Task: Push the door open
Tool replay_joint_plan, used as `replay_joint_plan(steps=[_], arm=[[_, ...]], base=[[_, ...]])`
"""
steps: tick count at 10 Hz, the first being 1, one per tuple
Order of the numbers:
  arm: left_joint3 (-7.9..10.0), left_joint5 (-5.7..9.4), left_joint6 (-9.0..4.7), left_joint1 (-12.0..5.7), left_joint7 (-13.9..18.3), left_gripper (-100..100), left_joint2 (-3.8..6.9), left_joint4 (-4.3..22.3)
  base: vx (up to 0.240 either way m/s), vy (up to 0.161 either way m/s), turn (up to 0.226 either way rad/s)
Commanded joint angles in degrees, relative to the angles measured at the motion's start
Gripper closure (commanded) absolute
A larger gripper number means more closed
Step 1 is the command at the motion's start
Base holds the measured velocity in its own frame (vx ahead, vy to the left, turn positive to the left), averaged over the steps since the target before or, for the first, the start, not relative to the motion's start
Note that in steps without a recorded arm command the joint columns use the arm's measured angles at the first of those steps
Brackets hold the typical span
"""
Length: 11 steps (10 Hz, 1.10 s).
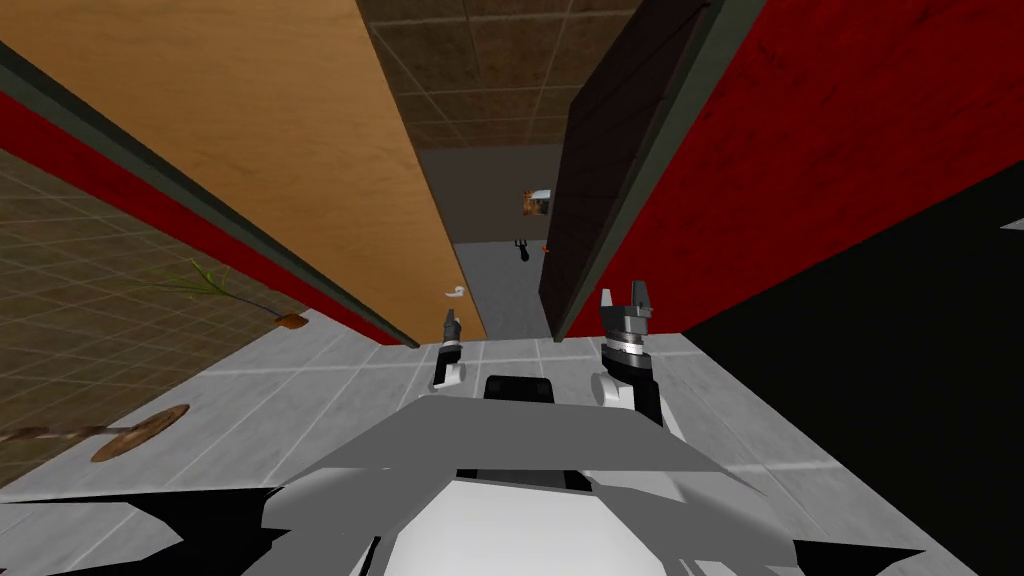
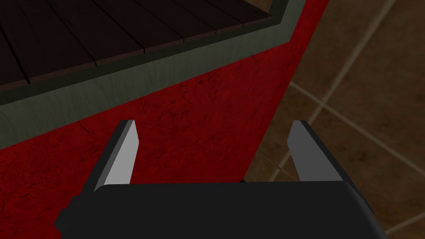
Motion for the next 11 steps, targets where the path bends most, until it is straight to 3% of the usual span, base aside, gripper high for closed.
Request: replay_joint_plan(steps=[1, 5, 11], arm=[[0.28, 0.31, -0.52, -0.17, -0.3, -100, -0.63, 2.3], [0.90, 0.85, -1.17, -1.30, -0.8, -100, -1.68, 6.4], [1.97, 1.80, -2.32, -3.27, -1.6, -100, -4.30, 13.6]], base=[[-0.021, 0.217, -0.270], [0.014, 0.185, -0.163], [-0.013, 0.193, -0.169]])
